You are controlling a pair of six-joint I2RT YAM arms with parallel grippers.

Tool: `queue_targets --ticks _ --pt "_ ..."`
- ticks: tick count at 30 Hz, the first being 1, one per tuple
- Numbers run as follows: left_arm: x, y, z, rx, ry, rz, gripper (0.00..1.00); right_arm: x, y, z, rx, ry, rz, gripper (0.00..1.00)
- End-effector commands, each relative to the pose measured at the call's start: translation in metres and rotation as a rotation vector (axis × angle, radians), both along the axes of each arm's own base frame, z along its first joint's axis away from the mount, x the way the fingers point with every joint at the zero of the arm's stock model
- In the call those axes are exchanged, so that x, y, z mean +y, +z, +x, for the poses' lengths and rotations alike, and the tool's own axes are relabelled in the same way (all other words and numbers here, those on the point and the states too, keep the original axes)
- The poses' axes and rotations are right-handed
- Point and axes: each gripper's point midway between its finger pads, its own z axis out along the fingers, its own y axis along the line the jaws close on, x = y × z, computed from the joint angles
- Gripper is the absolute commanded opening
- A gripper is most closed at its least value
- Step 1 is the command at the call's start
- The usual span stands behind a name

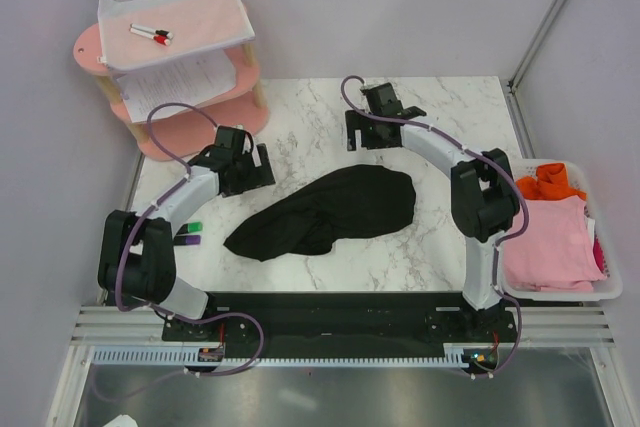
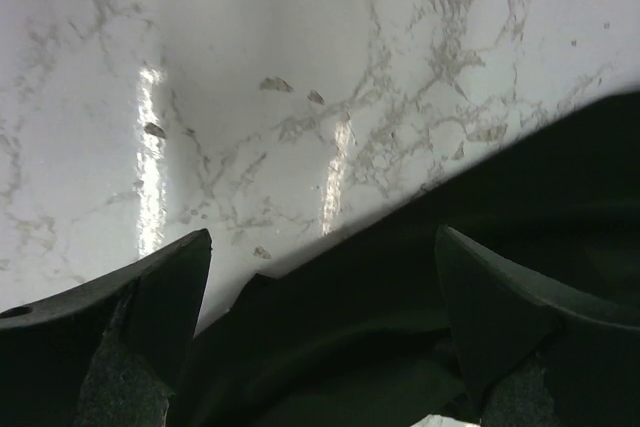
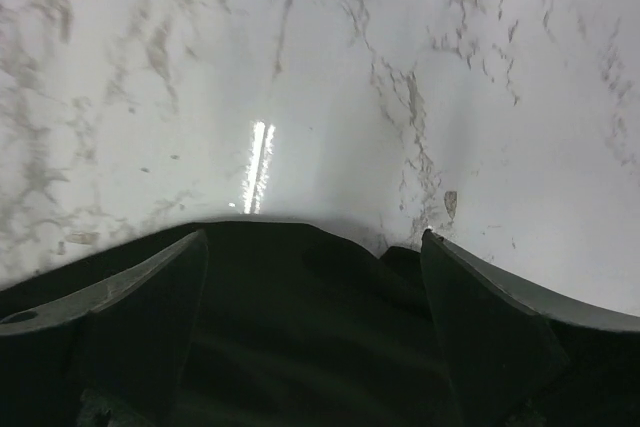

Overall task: Fold and stack the t-shirts
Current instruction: Flatten out the tshirt

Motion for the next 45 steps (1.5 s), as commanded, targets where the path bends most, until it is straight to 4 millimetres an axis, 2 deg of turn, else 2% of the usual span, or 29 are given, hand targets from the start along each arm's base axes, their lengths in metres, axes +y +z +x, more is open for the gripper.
queue_targets --ticks 1,2,3,8,13,17,18,19,20,22,23,25,26,28,31,32,34,35,36,37,39,40,42,43,45 --pt "-0.019 -0.01 -0.023 0.051 -0.066 -0.099 0.99 -0.001 -0.021 0.0 0.077 0.008 0.042 0.93" --pt "-0.021 -0.009 -0.028 0.059 -0.067 -0.116 0.99 0.0 -0.028 0.001 0.091 0.011 0.035 0.93" --pt "-0.019 -0.016 -0.038 0.086 -0.066 -0.118 0.99 0.0 -0.031 -0.001 0.106 0.015 0.034 0.93" --pt "-0.017 -0.034 -0.06 0.146 -0.054 -0.126 0.99 0.003 -0.046 -0.008 0.155 0.042 0.034 0.89" --pt "-0.02 -0.05 -0.073 0.206 -0.06 -0.126 0.95 0.005 -0.057 -0.02 0.21 0.071 0.034 0.67" --pt "-0.026 -0.057 -0.077 0.236 -0.081 -0.124 0.88 0.006 -0.06 -0.026 0.256 0.107 0.027 0.63" --pt "-0.025 -0.058 -0.076 0.238 -0.08 -0.119 0.85 0.005 -0.062 -0.03 0.269 0.117 0.017 0.59" --pt "-0.026 -0.06 -0.076 0.243 -0.081 -0.114 0.81 0.005 -0.062 -0.031 0.273 0.124 0.015 0.47" --pt "-0.026 -0.06 -0.075 0.242 -0.085 -0.112 0.68 0.005 -0.061 -0.03 0.274 0.129 0.016 0.39" --pt "-0.026 -0.062 -0.074 0.248 -0.087 -0.107 0.51 0.004 -0.061 -0.033 0.285 0.141 0.017 0.21" --pt "-0.026 -0.06 -0.071 0.241 -0.092 -0.104 0.32 0.005 -0.061 -0.033 0.285 0.142 0.018 0.16" --pt "-0.025 -0.06 -0.07 0.246 -0.093 -0.092 0.11 0.001 -0.06 -0.032 0.283 0.134 0.017 0.03" --pt "-0.023 -0.058 -0.066 0.233 -0.087 -0.081 0.02 0.001 -0.057 -0.032 0.277 0.134 0.018 0.0" --pt "-0.021 -0.053 -0.063 0.221 -0.082 -0.07 0.02 -0.003 -0.051 -0.027 0.255 0.116 0.013 0.0" --pt "-0.017 -0.034 -0.049 0.161 -0.067 -0.044 0.02 -0.008 -0.032 -0.016 0.187 0.084 0.01 0.0" --pt "-0.016 -0.02 -0.039 0.12 -0.06 -0.034 0.02 -0.008 -0.018 -0.009 0.143 0.069 0.021 0.0" --pt "-0.015 -0.007 -0.031 0.093 -0.061 -0.02 0.02 -0.014 -0.002 0.001 0.087 0.03 0.024 0.0" --pt "-0.017 0.009 -0.018 0.05 -0.061 -0.025 0.02 -0.014 0.017 0.008 0.033 0.017 0.043 0.0" --pt "-0.014 0.016 -0.012 0.03 -0.05 -0.005 0.02 -0.017 0.027 0.013 0.007 0.001 0.052 0.0" --pt "-0.013 0.033 -0.001 -0.008 -0.044 0.009 0.02 -0.022 0.049 0.02 -0.049 -0.023 0.063 0.0" --pt "-0.011 0.052 0.01 -0.048 -0.041 0.026 0.02 -0.025 0.076 0.03 -0.126 -0.047 0.09 0.0" --pt "-0.009 0.072 0.02 -0.091 -0.034 0.045 0.02 -0.028 0.101 0.032 -0.183 -0.063 0.104 0.0" --pt "-0.006 0.095 0.028 -0.147 -0.025 0.057 0.02 -0.031 0.13 0.036 -0.268 -0.082 0.122 0.0" --pt "-0.004 0.113 0.035 -0.192 -0.017 0.064 0.02 -0.034 0.155 0.035 -0.331 -0.092 0.145 0.0" --pt "-0.001 0.138 0.039 -0.255 -0.008 0.069 0.02 -0.039 0.181 0.03 -0.402 -0.112 0.167 0.0"
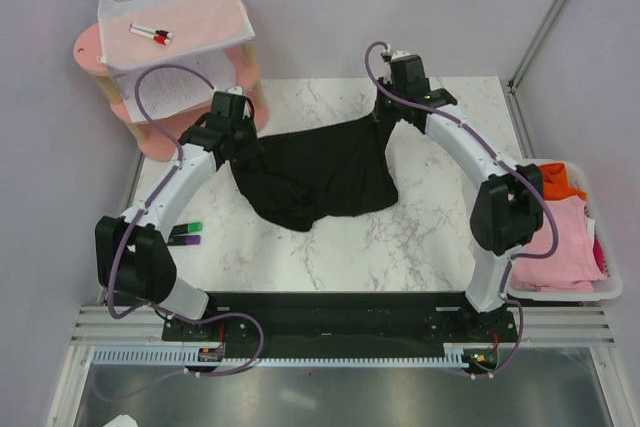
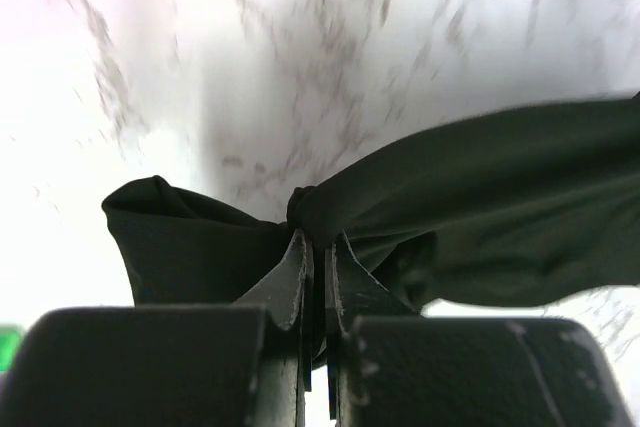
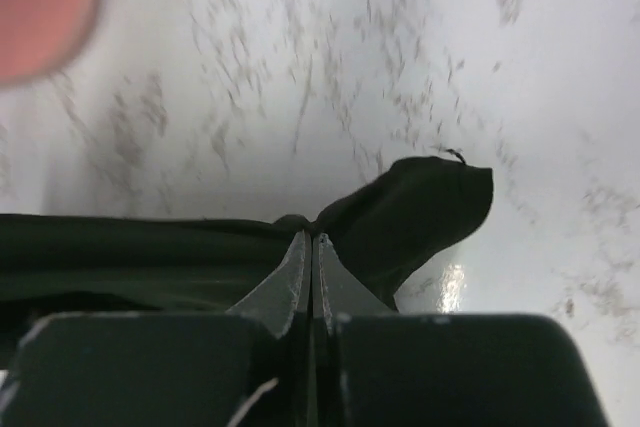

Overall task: Fold and stack the t-shirts
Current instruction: Flatten out the tshirt

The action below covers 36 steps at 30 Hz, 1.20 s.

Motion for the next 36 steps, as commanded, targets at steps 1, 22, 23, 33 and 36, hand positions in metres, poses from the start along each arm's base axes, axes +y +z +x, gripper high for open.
queue_targets --ticks 1,22,23,33,36 --pt "0.019 0.079 0.015 -0.2 0.034 0.074 0.02 -0.017 0.136 0.001 -0.359 -0.096 0.111 0.0" --pt "0.003 -0.035 -0.101 0.105 -0.024 -0.105 0.02 -0.035 -0.034 -0.203 0.093 -0.173 0.344 0.0" --pt "-0.001 -0.038 -0.107 0.121 -0.031 -0.125 0.02 -0.03 -0.038 -0.212 0.117 -0.161 0.334 0.04" --pt "0.008 -0.016 -0.107 0.032 0.002 -0.042 1.0 -0.03 -0.008 -0.172 -0.027 -0.147 0.102 0.98" --pt "0.013 -0.021 -0.086 0.052 0.012 0.035 1.0 -0.018 -0.018 -0.131 -0.037 -0.131 0.034 0.98"
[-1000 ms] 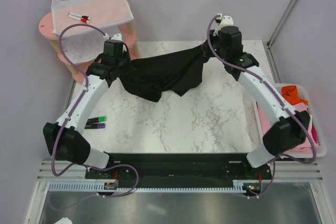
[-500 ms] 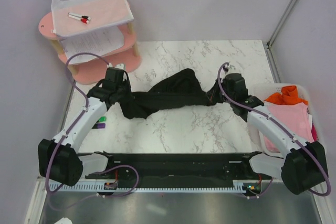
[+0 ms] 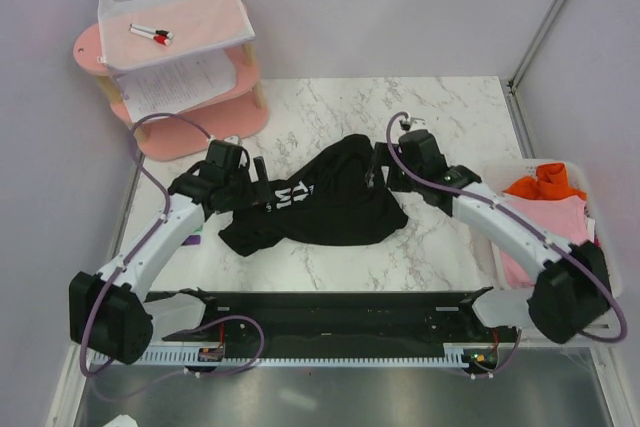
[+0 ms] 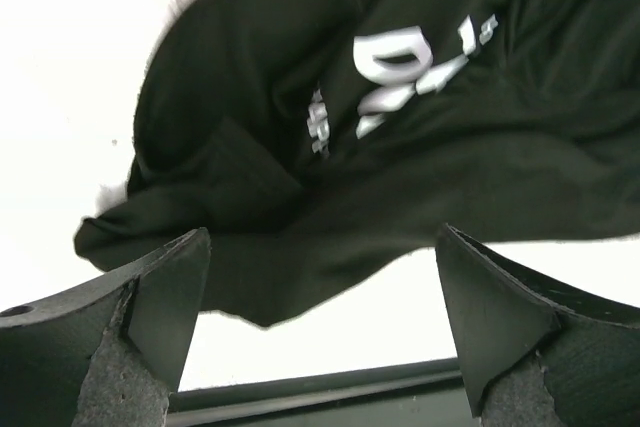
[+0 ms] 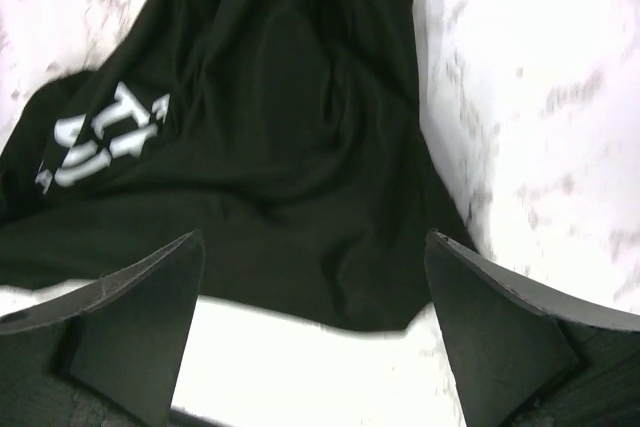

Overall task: Fold and stack the t-shirts
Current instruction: Flatten out the tshirt

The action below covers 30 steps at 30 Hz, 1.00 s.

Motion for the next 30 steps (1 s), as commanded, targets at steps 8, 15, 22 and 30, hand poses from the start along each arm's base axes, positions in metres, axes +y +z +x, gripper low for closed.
queue_targets --ticks 8,15,22,30 --pt "0.012 -0.026 0.082 0.042 0.081 0.205 0.98 0.035 -0.047 0.158 -0.036 0.024 -0.141 0.94" --pt "0.006 -0.071 0.091 0.154 0.068 0.222 0.98 0.019 -0.08 0.201 -0.019 -0.05 -0.175 0.93" --pt "-0.001 -0.095 0.098 0.187 0.032 0.216 0.5 0.033 -0.104 0.223 -0.006 -0.001 -0.098 0.3" --pt "0.017 -0.053 0.128 0.071 0.091 0.285 0.02 0.027 -0.049 0.231 -0.117 -0.027 -0.084 0.0"
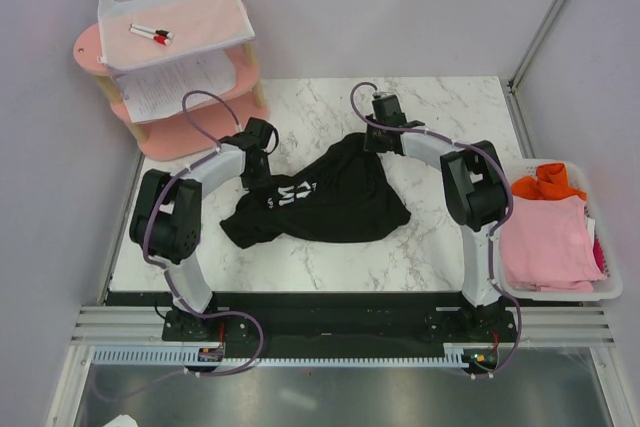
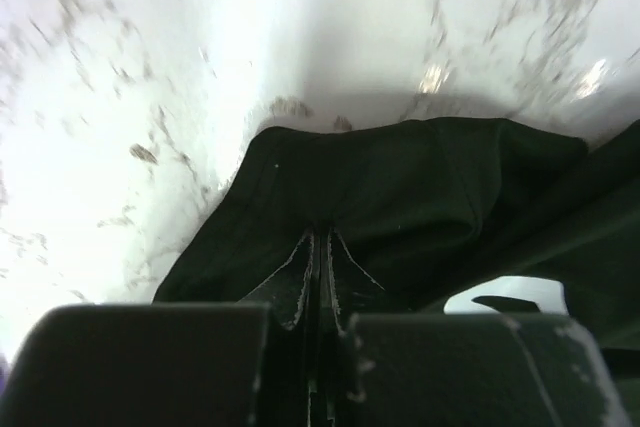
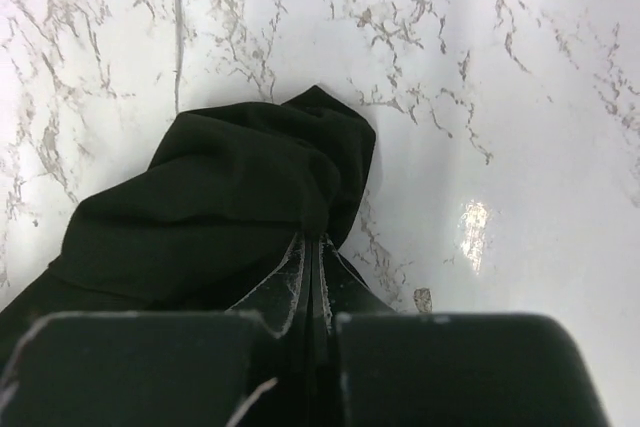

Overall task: Fold and stack the t-shirts
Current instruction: Flatten out the tshirt

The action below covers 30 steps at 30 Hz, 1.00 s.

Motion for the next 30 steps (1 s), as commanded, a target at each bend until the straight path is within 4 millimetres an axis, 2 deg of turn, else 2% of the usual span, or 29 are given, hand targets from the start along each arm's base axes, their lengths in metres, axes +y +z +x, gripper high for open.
queue_targets --ticks 1,3,4,5,8,11,12,13,15,16,18,19,21,22,25,28,29,30 --pt "0.014 0.062 0.042 -0.199 0.028 0.047 0.02 -0.004 0.095 0.021 -0.214 -0.022 0.054 0.0" --pt "0.022 0.092 0.047 -0.282 0.052 0.068 0.02 -0.013 0.118 0.019 -0.264 -0.048 0.06 0.0" --pt "0.026 0.105 0.05 -0.315 0.059 0.075 0.02 -0.023 0.139 0.014 -0.303 -0.07 0.068 0.0" --pt "0.03 0.123 0.051 -0.363 0.071 0.086 0.02 -0.028 0.151 0.013 -0.334 -0.085 0.078 0.0" --pt "0.035 0.153 0.048 -0.438 0.087 0.081 0.02 -0.047 0.184 -0.003 -0.409 -0.131 0.102 0.0" --pt "0.037 0.154 0.036 -0.455 0.108 0.059 0.02 -0.061 0.2 -0.027 -0.451 -0.145 0.111 0.0" --pt "0.038 0.161 0.029 -0.475 0.121 0.041 0.02 -0.064 0.214 -0.037 -0.479 -0.144 0.124 0.0" --pt "0.039 0.147 0.02 -0.45 0.122 0.039 0.02 -0.067 0.2 -0.047 -0.453 -0.144 0.113 0.0" --pt "0.041 0.145 0.007 -0.452 0.137 0.022 0.02 -0.071 0.194 -0.062 -0.437 -0.143 0.113 0.0" --pt "0.045 0.128 -0.004 -0.418 0.144 0.031 0.02 -0.075 0.182 -0.077 -0.402 -0.144 0.104 0.0" --pt "0.048 0.108 -0.022 -0.375 0.169 0.023 0.02 -0.077 0.17 -0.093 -0.357 -0.142 0.115 0.0" --pt "0.046 0.1 -0.029 -0.352 0.166 0.003 0.02 -0.079 0.146 -0.108 -0.279 -0.135 0.094 0.0" --pt "0.044 0.084 -0.041 -0.313 0.187 -0.018 0.02 -0.083 0.125 -0.122 -0.206 -0.143 0.084 0.0" --pt "0.049 0.068 -0.052 -0.276 0.2 -0.004 0.02 -0.085 0.105 -0.136 -0.147 -0.144 0.068 0.0" --pt "0.053 0.052 -0.06 -0.246 0.226 0.016 0.02 -0.09 0.082 -0.155 -0.094 -0.152 0.063 0.0" --pt "0.057 0.063 -0.05 -0.284 0.228 0.037 0.02 -0.094 0.079 -0.159 -0.092 -0.169 0.053 0.0" --pt "0.057 0.071 -0.047 -0.304 0.229 0.039 0.02 -0.095 0.083 -0.158 -0.104 -0.171 0.055 0.0" --pt "0.057 0.085 -0.039 -0.339 0.222 0.041 0.02 -0.095 0.096 -0.155 -0.136 -0.173 0.064 0.0"
